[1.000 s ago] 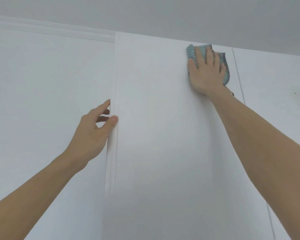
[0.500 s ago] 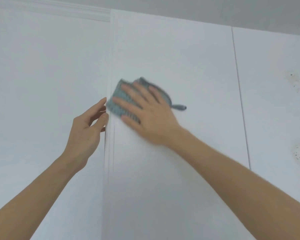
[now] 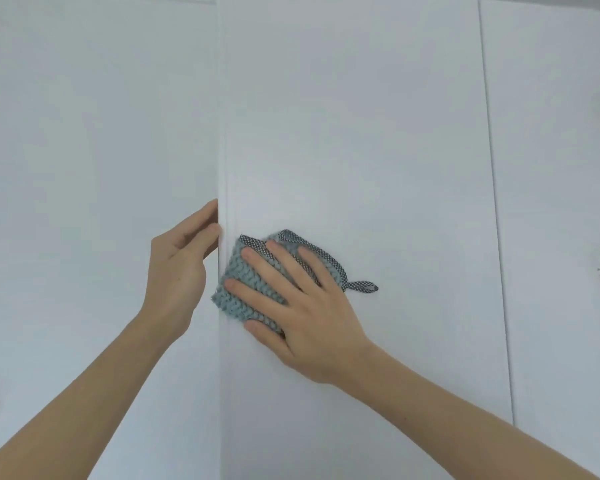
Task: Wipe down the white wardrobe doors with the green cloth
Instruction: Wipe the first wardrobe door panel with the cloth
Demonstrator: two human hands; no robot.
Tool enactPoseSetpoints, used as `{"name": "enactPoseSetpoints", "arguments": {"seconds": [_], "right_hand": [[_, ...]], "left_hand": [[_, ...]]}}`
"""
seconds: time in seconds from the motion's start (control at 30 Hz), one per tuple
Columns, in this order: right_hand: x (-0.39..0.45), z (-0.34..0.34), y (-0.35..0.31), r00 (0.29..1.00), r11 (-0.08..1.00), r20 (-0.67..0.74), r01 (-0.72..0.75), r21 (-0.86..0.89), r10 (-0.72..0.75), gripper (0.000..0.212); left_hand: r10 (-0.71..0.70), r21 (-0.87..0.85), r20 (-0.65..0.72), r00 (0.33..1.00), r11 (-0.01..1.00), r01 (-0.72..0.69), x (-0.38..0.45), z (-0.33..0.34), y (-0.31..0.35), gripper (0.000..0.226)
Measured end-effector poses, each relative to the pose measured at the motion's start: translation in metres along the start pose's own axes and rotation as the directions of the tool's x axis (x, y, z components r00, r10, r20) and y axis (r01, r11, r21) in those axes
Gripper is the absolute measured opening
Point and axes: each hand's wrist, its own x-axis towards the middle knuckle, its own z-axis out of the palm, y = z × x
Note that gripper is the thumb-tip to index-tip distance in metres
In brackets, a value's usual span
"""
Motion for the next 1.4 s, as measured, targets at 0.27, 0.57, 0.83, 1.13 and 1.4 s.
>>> {"name": "enactPoseSetpoints", "arguments": {"seconds": [0.27, 0.57, 0.83, 1.13, 1.4], "right_hand": [[0.114, -0.045, 0.157, 0.904, 0.911, -0.128, -0.413, -0.003, 0.409, 0.056], [0.005, -0.039, 0.168, 0.732, 0.759, -0.216, -0.646, 0.08, 0.646, 0.056], [0.023, -0.057, 0.211, 0.746, 0.76, -0.151, -0.648, 0.06, 0.648, 0.063], [0.052, -0.059, 0.239, 0.73, 0.749, -0.174, -0.656, 0.095, 0.661, 0.058], [-0.121, -0.015, 0.107, 0.735, 0.742, -0.102, -0.665, 0.084, 0.671, 0.058]], "left_hand": [[0.039, 0.073, -0.159, 0.986, 0.997, -0.028, 0.001, 0.015, -0.012, 0.033], [0.11, 0.216, -0.193, 0.975, 0.974, -0.067, 0.019, 0.034, -0.013, 0.041], [0.109, 0.171, -0.203, 0.973, 0.982, -0.074, 0.014, 0.042, -0.011, 0.043], [0.086, 0.157, -0.237, 0.968, 0.986, -0.049, 0.016, 0.039, -0.018, 0.044], [0.103, 0.184, -0.224, 0.969, 0.981, -0.062, 0.016, 0.039, -0.02, 0.04]]}}
